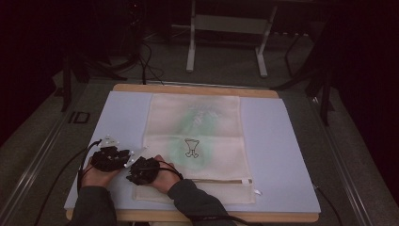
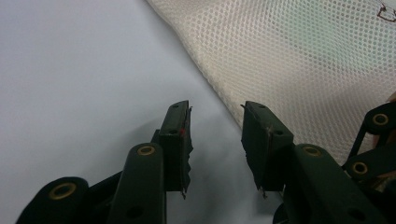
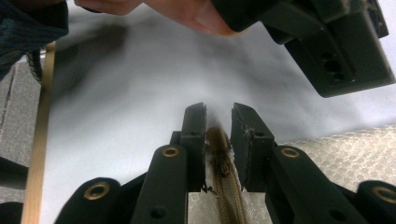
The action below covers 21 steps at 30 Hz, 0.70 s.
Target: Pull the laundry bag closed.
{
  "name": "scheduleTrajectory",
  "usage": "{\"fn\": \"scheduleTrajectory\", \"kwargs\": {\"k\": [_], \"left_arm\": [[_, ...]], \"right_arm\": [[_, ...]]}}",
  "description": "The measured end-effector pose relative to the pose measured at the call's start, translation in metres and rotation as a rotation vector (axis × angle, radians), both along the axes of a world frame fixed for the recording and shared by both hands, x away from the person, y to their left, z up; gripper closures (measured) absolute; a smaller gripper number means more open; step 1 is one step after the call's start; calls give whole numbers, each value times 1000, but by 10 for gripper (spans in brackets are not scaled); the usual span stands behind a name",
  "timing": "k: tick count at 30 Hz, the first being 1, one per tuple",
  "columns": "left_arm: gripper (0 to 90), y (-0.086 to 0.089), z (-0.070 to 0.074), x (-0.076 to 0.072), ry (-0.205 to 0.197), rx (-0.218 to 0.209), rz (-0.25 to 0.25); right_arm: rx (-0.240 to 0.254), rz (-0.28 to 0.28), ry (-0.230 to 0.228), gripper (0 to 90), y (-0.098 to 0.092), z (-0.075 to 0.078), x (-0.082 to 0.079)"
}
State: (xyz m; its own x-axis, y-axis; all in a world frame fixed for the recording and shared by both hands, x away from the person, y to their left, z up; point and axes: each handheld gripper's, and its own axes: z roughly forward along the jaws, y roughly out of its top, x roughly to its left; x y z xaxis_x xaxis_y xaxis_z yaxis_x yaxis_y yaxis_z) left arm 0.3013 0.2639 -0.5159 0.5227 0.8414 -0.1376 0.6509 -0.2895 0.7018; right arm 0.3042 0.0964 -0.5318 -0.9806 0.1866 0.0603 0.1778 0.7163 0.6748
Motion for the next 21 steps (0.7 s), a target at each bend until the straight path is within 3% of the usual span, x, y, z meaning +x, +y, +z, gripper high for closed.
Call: {"fn": "scheduleTrajectory", "kwargs": {"k": [4,11,14,21], "left_arm": [[618,0,0,0,0,2,0],[618,1,0,0,-1,2,3],[618,3,1,-1,-5,-3,12],[618,4,2,-2,-7,-9,14]], "right_arm": [[-1,-16,-3,806,1,0,1],[29,-20,9,809,1,2,3],[66,-29,23,809,-5,7,4],[77,-20,13,808,-19,16,1]]}}
